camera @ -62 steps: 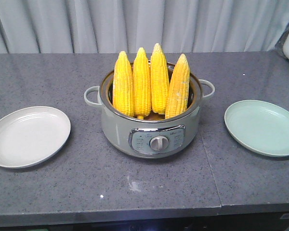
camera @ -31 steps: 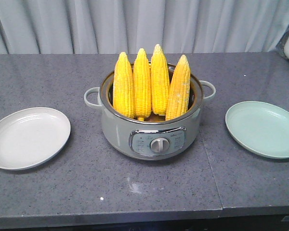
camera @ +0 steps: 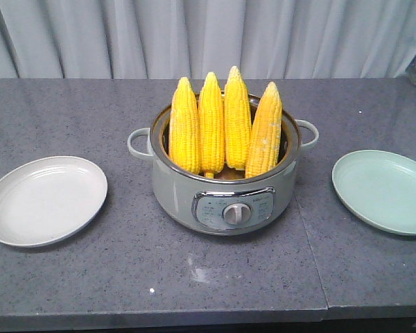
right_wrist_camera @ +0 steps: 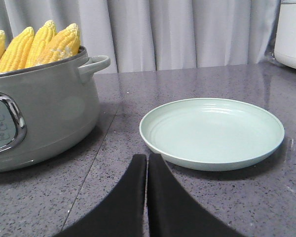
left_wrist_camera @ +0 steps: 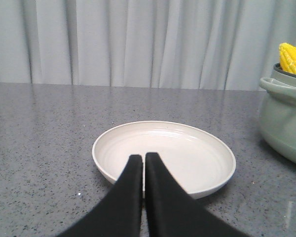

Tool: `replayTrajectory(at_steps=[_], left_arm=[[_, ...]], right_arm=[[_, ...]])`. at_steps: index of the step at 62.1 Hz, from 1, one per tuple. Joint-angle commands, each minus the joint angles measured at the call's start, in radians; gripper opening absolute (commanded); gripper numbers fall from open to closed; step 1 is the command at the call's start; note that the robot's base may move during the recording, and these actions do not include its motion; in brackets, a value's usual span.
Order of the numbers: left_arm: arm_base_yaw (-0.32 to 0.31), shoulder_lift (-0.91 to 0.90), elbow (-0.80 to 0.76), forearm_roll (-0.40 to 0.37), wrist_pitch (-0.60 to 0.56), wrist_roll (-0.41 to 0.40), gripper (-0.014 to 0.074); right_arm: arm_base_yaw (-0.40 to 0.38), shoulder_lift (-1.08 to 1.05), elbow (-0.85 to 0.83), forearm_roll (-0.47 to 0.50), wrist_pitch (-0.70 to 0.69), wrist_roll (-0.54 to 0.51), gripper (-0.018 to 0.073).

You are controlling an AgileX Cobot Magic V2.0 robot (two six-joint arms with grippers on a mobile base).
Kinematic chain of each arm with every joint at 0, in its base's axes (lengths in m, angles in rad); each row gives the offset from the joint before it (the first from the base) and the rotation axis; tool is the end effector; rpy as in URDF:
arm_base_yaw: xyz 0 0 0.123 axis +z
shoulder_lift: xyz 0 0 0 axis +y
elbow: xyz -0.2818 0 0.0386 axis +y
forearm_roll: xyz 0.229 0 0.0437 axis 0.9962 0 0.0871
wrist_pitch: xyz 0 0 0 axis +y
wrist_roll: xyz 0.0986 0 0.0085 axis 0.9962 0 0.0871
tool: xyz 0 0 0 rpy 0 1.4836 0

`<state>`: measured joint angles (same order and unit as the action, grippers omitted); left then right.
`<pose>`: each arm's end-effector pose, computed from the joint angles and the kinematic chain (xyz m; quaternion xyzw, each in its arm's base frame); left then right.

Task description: Distribute corn equally

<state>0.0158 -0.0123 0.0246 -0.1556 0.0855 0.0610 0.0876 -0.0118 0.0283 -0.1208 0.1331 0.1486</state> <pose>0.0462 -0.0006 0.1979 -0.0343 0.7097 -0.0322 0.7030 0.0462 0.0025 0.1920 -0.0159 0.7283 0.0341 0.6842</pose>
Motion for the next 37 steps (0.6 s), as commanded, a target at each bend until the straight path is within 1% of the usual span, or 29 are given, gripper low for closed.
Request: replayTrajectory(at_steps=[1,37], left_arm=[[0.0,-0.014,-0.023,-0.01,-0.069,-0.001,-0.0006],[0.0,-0.014,-0.023,-0.01,-0.069,-0.001,-0.0006]], right_arm=[[-0.008,-0.005,0.019,-0.005,-0.074,-0.005,-0.0002],[-0.008,-0.005,0.019,-0.005,-0.074,-0.005,-0.0002]])
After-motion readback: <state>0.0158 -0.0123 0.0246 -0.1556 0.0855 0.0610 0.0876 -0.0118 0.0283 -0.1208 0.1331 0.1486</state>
